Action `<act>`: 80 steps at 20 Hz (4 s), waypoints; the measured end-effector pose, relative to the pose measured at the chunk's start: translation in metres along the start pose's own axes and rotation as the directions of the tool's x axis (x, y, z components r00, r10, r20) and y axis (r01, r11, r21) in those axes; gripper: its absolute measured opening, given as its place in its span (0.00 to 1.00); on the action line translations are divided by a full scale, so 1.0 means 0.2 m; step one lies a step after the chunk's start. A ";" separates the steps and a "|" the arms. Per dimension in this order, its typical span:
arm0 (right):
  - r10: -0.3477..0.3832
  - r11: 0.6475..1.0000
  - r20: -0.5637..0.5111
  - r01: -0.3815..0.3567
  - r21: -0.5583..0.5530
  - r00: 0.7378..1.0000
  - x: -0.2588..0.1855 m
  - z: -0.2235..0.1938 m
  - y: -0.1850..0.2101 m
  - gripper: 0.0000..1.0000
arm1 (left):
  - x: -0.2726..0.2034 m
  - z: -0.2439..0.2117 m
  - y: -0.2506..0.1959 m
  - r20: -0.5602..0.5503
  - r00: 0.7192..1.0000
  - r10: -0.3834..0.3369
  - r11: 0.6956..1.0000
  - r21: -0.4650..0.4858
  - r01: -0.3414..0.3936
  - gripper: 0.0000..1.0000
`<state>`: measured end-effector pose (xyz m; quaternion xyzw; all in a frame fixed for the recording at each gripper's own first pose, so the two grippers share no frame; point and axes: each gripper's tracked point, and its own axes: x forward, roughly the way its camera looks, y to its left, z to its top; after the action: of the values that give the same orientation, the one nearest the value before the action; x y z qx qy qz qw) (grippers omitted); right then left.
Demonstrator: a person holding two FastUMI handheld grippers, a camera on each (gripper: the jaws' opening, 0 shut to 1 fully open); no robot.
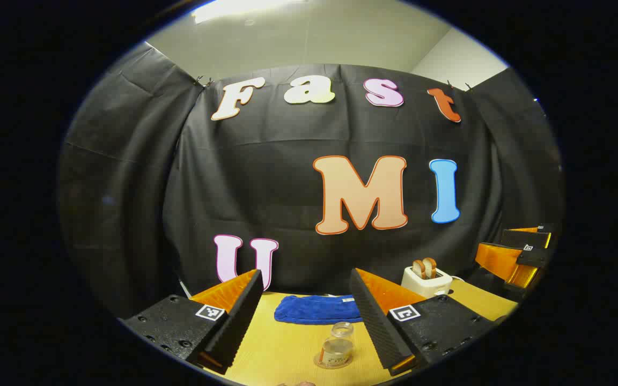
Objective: Open the teacup lid with one hand, grasp the water bottle and pour water into the teacup with the other hand; after pouring, place the water bottle on the coaster and then close the teacup lid.
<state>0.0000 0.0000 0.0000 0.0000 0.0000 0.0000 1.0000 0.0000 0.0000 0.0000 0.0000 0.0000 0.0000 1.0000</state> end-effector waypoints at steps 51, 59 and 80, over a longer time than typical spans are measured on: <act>0.151 0.979 -0.556 -0.202 -0.032 0.818 0.37 -1.47 0.20 0.79 | -0.25 -0.11 0.32 -0.065 0.975 0.212 0.971 0.128 -0.203 0.92; 0.138 0.980 -0.572 -0.196 -0.041 0.809 0.37 -1.52 0.21 0.65 | -0.24 -0.12 0.33 -0.074 0.976 0.207 0.972 0.131 -0.196 0.93; 0.071 0.996 -0.536 -0.085 -0.001 0.841 0.27 -1.20 0.08 0.27 | -0.10 -0.54 0.05 -0.216 0.974 -0.065 0.997 0.022 0.071 0.94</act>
<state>0.0536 0.0153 -0.2409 -0.0126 0.2787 0.0408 0.9594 -0.0195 0.0095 -0.1083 0.0148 0.1084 -0.0341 0.9934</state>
